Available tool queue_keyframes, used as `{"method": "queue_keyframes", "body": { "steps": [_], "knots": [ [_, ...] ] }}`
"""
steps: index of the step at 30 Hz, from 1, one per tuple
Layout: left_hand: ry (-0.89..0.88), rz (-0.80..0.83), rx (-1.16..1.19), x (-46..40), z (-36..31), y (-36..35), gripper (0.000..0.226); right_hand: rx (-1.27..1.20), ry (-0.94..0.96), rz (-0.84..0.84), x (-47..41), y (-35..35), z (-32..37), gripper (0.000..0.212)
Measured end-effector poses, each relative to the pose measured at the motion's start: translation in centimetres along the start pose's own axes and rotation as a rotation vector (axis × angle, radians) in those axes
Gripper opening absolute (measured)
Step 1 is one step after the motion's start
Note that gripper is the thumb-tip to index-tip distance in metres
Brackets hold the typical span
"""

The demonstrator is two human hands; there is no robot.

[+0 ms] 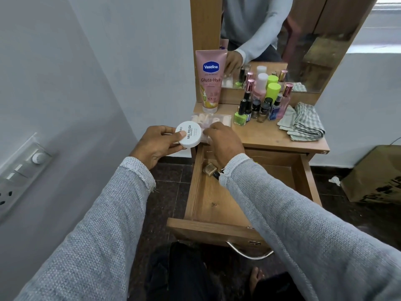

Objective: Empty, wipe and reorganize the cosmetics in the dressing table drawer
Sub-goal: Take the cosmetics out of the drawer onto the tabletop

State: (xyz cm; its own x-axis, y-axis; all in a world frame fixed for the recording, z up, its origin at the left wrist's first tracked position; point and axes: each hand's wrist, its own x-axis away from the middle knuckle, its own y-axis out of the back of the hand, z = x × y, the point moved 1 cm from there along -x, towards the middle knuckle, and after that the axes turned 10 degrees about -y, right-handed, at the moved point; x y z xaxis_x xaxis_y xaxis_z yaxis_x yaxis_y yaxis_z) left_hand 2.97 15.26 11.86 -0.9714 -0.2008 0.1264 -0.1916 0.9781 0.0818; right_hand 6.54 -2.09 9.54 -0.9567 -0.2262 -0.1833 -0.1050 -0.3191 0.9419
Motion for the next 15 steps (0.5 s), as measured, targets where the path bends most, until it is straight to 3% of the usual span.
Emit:
{"method": "queue_keyframes", "body": {
  "steps": [11,15],
  "knots": [
    [-0.086,-0.014,-0.114,-2.2,-2.1,-1.1,0.013,-0.003,-0.003,-0.033,-2.0,-0.8,-0.4,0.040],
    [-0.101,-0.010,-0.159,-3.6,-2.7,-1.7,0.024,-0.025,0.004,-0.020,-2.2,-0.8,-0.6,0.041]
  ]
}}
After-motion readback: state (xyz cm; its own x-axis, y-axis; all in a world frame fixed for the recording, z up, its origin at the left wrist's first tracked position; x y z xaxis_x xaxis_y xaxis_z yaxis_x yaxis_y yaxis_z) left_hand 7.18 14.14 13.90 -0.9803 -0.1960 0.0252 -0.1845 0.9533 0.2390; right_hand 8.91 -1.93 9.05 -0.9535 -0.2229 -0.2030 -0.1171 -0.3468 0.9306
